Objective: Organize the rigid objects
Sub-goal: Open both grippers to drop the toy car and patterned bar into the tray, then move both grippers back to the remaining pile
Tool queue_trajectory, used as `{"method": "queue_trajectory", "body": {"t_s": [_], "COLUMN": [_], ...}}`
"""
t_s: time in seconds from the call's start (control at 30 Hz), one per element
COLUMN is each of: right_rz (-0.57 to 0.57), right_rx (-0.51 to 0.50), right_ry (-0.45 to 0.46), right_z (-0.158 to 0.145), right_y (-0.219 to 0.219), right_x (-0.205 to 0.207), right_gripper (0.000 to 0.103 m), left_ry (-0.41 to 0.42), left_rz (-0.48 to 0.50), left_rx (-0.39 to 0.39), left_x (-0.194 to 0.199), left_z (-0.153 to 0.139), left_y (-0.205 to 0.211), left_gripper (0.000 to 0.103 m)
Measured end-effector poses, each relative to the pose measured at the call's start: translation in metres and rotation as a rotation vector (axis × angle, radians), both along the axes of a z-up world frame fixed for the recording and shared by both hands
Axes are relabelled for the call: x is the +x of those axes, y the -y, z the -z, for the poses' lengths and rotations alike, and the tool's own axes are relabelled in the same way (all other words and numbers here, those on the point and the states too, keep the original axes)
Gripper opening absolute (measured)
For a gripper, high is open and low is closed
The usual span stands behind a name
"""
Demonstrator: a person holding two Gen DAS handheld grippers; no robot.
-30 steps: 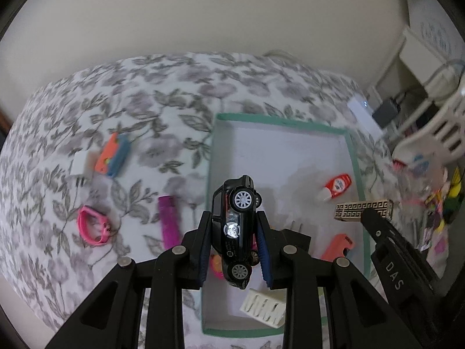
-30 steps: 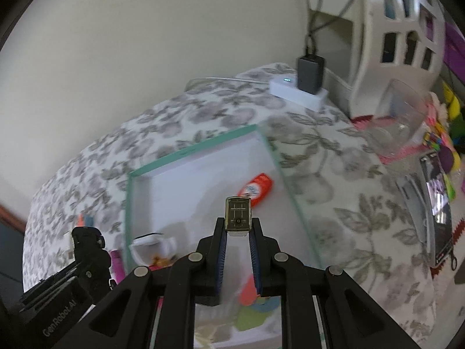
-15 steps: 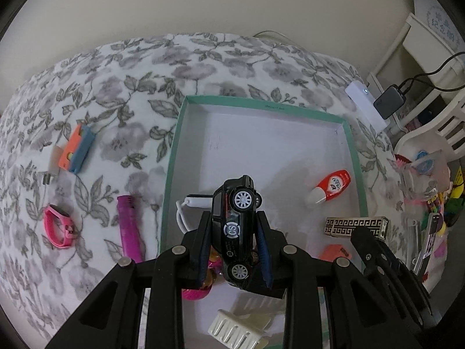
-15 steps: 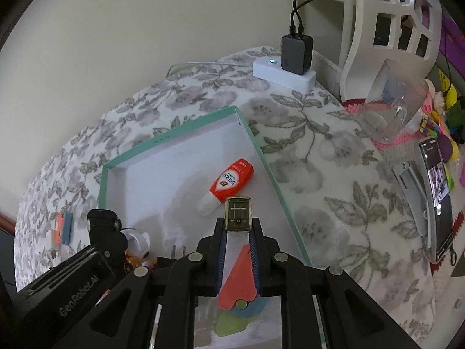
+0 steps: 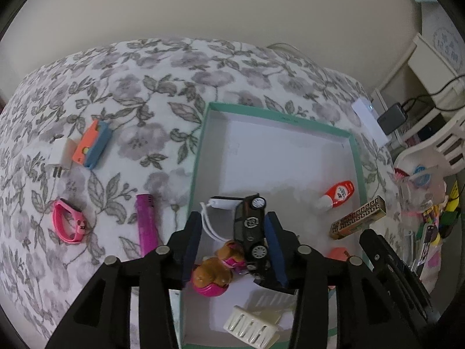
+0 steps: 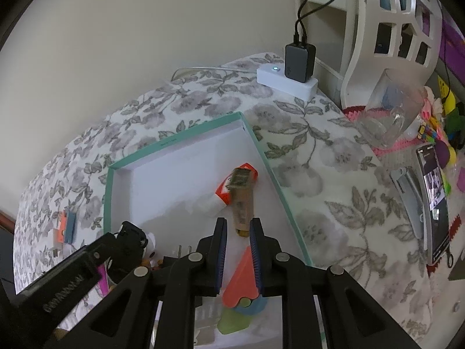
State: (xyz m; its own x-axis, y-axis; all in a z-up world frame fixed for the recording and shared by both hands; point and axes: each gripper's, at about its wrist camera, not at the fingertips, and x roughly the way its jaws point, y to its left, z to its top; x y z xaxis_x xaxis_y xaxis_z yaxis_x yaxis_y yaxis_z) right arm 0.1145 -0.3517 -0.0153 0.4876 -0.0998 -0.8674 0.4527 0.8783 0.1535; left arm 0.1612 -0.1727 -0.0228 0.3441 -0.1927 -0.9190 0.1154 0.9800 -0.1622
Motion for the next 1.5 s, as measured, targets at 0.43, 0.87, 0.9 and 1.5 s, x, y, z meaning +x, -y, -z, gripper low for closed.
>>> {"method": "queue_trajectory", "body": {"t_s": [0.43, 0.87, 0.9, 1.5], "right_rz": [-0.017, -0.079, -0.081, -0.143], "right_rx": [-0.014, 0.008, 0.012, -0.025], "right_ry": [-0.018, -0.043, -0.044, -0.024], "right_z": [0.004, 0.015, 0.016, 0.016], "right_y": [-0.008, -0.024, -0.025, -0.052], "right_x": [0.001, 0.008, 0.009, 0.016], "right_gripper": [0.037, 0.07, 0.071, 0.103], "left_ry": [-0.006, -0.069, -0.072, -0.066], "left_rz": [-0.133, -0.2, -0.202, -0.365], "left_rx": [0.052, 0.135, 0.14, 0.196], "left_x": [0.007, 0.012, 0.012, 0.023], "left_z": [-0.015, 0.001, 0.002, 0.004], "left_y": [-0.046, -0.074, -0.075, -0.143], "left_gripper": [0.069, 0.083, 0.083, 0.093]}}
